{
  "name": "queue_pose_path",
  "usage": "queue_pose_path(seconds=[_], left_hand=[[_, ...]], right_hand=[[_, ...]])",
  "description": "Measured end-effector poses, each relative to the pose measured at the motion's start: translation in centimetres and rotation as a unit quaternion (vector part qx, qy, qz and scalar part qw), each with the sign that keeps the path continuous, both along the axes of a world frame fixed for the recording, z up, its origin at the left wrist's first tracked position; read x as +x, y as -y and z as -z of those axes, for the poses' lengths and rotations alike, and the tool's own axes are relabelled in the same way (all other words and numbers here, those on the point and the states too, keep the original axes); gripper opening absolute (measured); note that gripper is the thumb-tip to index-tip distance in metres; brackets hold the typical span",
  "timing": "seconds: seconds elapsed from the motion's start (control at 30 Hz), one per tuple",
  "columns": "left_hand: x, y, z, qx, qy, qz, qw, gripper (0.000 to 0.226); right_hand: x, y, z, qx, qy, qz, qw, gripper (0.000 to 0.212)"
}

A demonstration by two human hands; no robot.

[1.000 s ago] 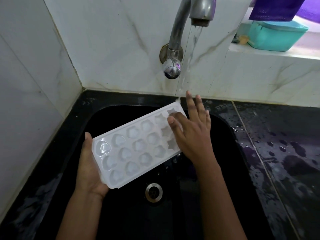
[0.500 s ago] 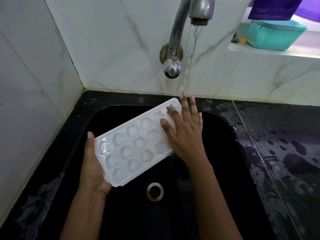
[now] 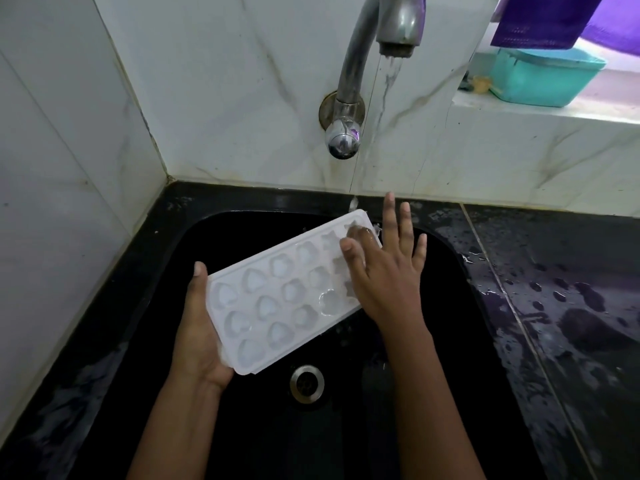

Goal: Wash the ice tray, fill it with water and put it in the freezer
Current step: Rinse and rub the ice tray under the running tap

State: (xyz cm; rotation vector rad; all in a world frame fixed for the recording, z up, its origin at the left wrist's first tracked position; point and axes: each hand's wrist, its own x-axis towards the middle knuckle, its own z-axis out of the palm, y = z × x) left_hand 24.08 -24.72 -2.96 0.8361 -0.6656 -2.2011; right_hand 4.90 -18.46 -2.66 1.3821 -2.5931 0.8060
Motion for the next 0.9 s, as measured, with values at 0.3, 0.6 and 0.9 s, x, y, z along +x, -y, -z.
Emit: queue_pose_path(seconds=[0.3,0.6,0.9], left_hand=[[0.4,0.0,-0.4,-0.004,0.0,-0.034,0.999,0.07],[1.1,0.6,0.0,0.008,0.003,-0.027,1.0,0.074],[1.0,0.5,-0.2,0.014,-0.009,-0.053,0.998,0.063]], right_hand=[[0.2,-0.8,-0.1,-0.032,0.055,-0.03,0.998,0.069],[0.9,-1.2,1.8,-0.07,0.062,-0.037,0.995,0.054],[1.5,0.1,1.8,-0.041,0.063,-0.018,0.997,0.061]])
